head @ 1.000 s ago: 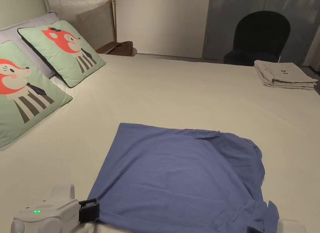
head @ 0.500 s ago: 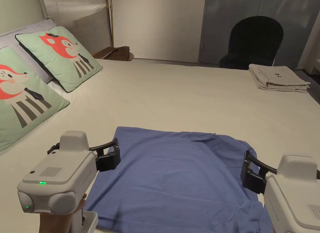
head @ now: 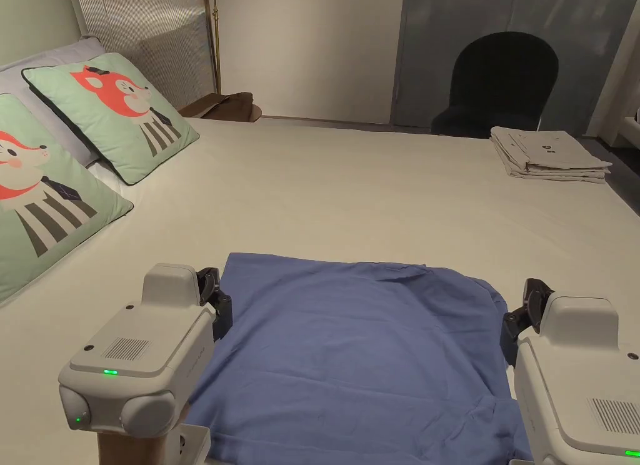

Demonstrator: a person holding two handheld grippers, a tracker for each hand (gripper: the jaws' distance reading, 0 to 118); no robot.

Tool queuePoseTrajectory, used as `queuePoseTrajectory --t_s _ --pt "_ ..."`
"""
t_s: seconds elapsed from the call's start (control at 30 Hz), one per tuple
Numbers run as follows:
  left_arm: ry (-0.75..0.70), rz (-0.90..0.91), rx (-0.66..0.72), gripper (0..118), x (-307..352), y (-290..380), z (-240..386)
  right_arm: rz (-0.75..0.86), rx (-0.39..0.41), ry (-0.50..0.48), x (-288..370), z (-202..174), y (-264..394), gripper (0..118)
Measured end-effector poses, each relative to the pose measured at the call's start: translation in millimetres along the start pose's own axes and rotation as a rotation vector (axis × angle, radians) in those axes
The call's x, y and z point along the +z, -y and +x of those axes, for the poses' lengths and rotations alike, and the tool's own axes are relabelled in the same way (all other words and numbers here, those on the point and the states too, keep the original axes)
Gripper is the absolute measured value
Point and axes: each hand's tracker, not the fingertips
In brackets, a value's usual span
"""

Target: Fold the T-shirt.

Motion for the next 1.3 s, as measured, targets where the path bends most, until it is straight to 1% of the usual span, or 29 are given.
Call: queuePoseTrajectory --t_s 0.2,0.37,0.4,0.43,0.47,0.5,0.53,0.57,0.7,0.73,0.77,0.8,0.83,0.87,0.9,0.97,1.07,1.2,1.23,1.27,1.3 --pt "0.002 -0.256 -0.007 0 -9.7 27.5 -31.0 -0.015 -0.003 -0.012 0.1 3.0 2.5 0" --pt "-0.007 -0.438 0.065 1 -10.4 60.7 -64.1 -0.043 -0.003 -0.016 -1.8 6.5 9.0 0" --pt "-0.008 -0.483 0.07 8 -10.3 67.0 -69.0 -0.048 0.0 -0.014 -2.2 6.9 10.5 0" --pt "-0.01 -0.507 0.083 27 -9.9 72.3 -72.5 -0.051 0.003 -0.014 -2.0 7.1 11.6 0" --pt "-0.006 -0.548 0.091 65 -9.1 77.9 -75.9 -0.054 0.006 -0.012 -2.1 7.5 12.9 0" --pt "-0.003 -0.58 0.096 91 -8.6 83.9 -78.5 -0.058 0.007 -0.009 -2.6 8.2 13.8 0" --pt "-0.004 -0.591 0.101 107 -7.5 90.9 -80.2 -0.063 0.006 -0.009 -3.1 9.3 14.8 0" --pt "-0.014 -0.591 0.1 109 -5.0 97.6 -80.3 -0.069 0.005 -0.01 -3.5 10.1 16.0 0" --pt "-0.044 -0.625 0.059 107 -4.1 120.9 -75.9 -0.086 0.009 0.001 -4.0 12.8 21.4 0" --pt "-0.058 -0.641 0.039 104 -3.9 128.7 -76.0 -0.09 0.005 0.001 -3.5 13.9 23.1 0" --pt "-0.061 -0.661 0.022 91 -4.3 134.2 -74.6 -0.096 0.004 0.001 -3.2 15.5 25.1 0" --pt "-0.058 -0.658 0.018 74 -4.4 138.3 -73.0 -0.101 0.006 0.003 -2.5 17.3 27.2 0" --pt "-0.05 -0.654 0.014 54 -4.2 141.3 -72.0 -0.106 0.008 0.005 -1.5 18.3 28.8 0" --pt "-0.048 -0.649 0.009 21 -3.3 144.7 -71.7 -0.114 0.009 0.011 -0.8 20.1 30.6 0" --pt "-0.045 -0.644 0.006 7 -3.7 147.2 -70.4 -0.122 0.007 0.014 -0.2 22.7 32.7 0" --pt "-0.038 -0.582 -0.023 7 -0.6 147.9 -68.1 -0.136 0.002 0.022 1.3 27.4 37.2 0" --pt "-0.024 -0.59 -0.015 6 4.3 142.8 -66.2 -0.173 0.0 0.042 4.5 36.6 48.1 0" --pt "-0.015 -0.585 0.004 5 3.8 138.4 -71.1 -0.28 -0.054 0.057 9.8 50.2 74.9 2" --pt "-0.013 -0.582 0.008 5 4.2 136.5 -71.3 -0.33 -0.06 0.067 11.0 52.4 84.2 11" --pt "-0.014 -0.582 0.008 5 4.7 134.5 -69.9 -0.383 -0.068 0.068 11.0 54.2 93.1 35" --pt "-0.011 -0.583 0.007 5 5.0 133.0 -69.4 -0.437 -0.079 0.057 11.1 55.9 102.7 55"
